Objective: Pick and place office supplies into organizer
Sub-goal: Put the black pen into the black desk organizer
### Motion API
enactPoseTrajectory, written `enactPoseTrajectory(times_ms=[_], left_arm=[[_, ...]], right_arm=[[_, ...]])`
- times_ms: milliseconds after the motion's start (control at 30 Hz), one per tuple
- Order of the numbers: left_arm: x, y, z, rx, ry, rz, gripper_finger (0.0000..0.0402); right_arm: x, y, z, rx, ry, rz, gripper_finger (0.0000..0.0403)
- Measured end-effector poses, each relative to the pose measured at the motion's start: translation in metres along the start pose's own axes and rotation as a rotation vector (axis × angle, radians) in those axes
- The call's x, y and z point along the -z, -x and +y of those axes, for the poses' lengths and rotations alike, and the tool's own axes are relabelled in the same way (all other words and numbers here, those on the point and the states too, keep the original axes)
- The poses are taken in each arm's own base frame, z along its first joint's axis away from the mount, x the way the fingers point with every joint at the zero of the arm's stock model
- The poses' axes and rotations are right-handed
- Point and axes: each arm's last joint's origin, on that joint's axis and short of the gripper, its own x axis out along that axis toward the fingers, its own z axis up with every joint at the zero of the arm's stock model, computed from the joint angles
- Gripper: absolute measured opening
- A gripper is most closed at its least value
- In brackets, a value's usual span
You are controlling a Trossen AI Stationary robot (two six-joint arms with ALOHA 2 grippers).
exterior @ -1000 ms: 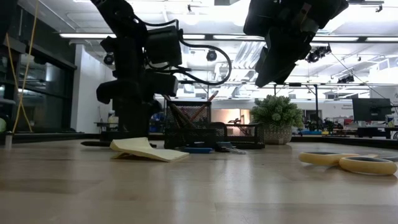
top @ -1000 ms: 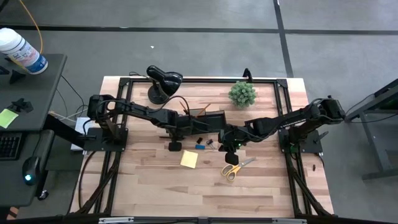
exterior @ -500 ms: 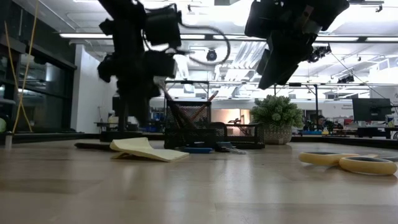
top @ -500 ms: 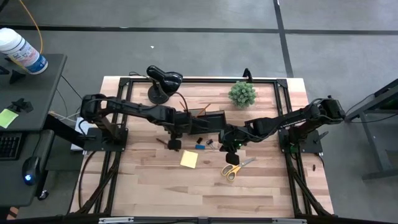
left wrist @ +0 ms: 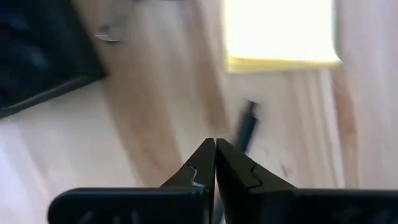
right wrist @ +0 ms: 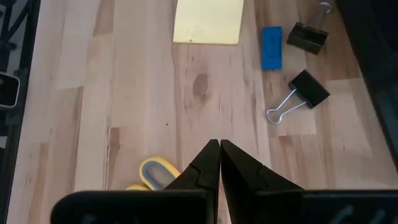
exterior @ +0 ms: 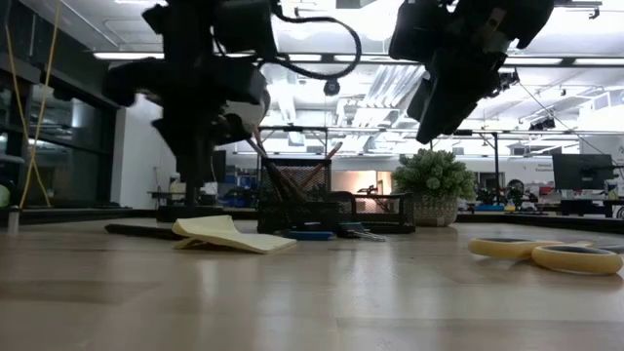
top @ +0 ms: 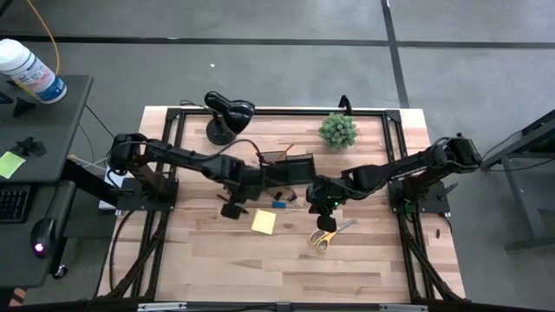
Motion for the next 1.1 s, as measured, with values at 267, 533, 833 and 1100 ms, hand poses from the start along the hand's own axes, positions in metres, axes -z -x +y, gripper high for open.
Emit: enactPoseTrajectory(times_ms=[267,533,833,1100], left_arm=[[-0.009,-0.005,-0.039,-0.034,-0.167,0.002,0.0038],[-0.014,-0.02,-0.042,-0.045,-0.202,0.017,0.0097],[-0.012,-0.048,-0.041,-0.018,-0.193,0.129,0.0114],[-0.013,-0.053,-0.041,-0.021,-0.169,0.125,0.0104]], right_arm=[[0.001,0.0,0.003,0.003,0.01,-0.001,0.0011],[0.0,0.0,0.003,0.001,0.019,-0.013,0.0011],[-0.003,0.0,0.004,-0.01,0.045,-0.04,0.0011],[-0.003,0.0,0.005,-0.025,0.072,-0.035,0.0011]])
